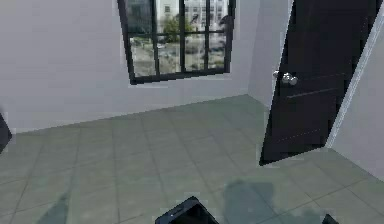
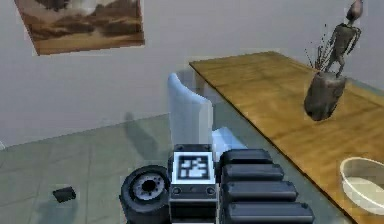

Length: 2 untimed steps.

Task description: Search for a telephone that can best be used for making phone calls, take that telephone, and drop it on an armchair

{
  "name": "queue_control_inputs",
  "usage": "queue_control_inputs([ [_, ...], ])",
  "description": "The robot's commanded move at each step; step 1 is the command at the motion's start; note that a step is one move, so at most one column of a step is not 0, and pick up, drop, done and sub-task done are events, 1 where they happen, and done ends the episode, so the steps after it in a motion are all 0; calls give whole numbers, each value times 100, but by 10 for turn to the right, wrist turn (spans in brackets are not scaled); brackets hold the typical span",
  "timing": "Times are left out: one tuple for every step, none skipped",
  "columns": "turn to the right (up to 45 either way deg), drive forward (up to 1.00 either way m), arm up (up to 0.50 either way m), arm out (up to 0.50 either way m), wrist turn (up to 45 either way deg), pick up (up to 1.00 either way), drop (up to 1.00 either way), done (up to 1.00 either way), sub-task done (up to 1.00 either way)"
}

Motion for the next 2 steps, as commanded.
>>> queue_control_inputs([
  [0,100,0,0,0,0,0,0,0],
  [30,0,0,0,0,0,0,0,0],
])
